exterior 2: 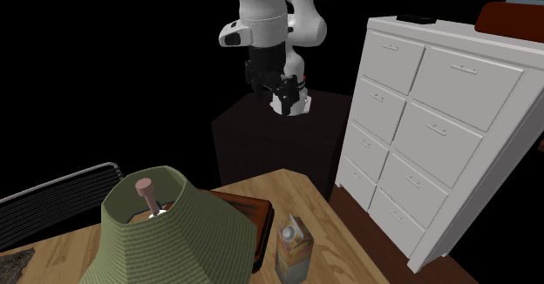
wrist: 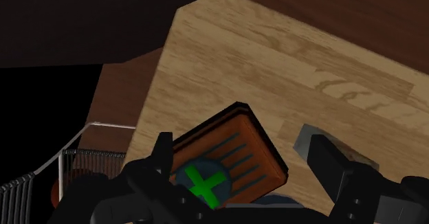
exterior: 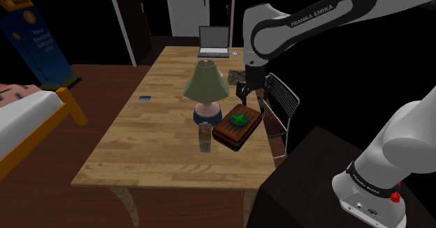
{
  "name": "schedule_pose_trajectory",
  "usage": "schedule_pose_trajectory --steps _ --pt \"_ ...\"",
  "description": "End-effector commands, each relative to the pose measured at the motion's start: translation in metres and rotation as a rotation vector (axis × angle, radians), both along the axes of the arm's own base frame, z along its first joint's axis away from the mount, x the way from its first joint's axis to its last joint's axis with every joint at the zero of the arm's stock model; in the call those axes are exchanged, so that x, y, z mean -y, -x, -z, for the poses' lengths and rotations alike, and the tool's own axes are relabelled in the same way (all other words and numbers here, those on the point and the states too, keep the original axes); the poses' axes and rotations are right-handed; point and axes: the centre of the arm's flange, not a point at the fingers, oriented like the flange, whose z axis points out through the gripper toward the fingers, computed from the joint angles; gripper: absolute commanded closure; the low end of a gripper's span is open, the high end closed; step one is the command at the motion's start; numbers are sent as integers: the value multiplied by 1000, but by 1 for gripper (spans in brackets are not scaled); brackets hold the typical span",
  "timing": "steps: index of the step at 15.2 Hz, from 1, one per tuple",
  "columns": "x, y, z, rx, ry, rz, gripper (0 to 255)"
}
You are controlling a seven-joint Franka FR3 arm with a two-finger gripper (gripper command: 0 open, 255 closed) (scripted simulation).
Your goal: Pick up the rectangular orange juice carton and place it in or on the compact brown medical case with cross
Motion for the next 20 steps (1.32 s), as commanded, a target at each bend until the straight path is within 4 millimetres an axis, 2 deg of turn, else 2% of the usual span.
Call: schedule_pose_trajectory --steps 1,11,20 --pt "-7 -18 15 -5 -13 39 0" --pt "-47 -108 98 -31 -73 220 0" --pt "-74 -193 173 -54 -128 383 0"
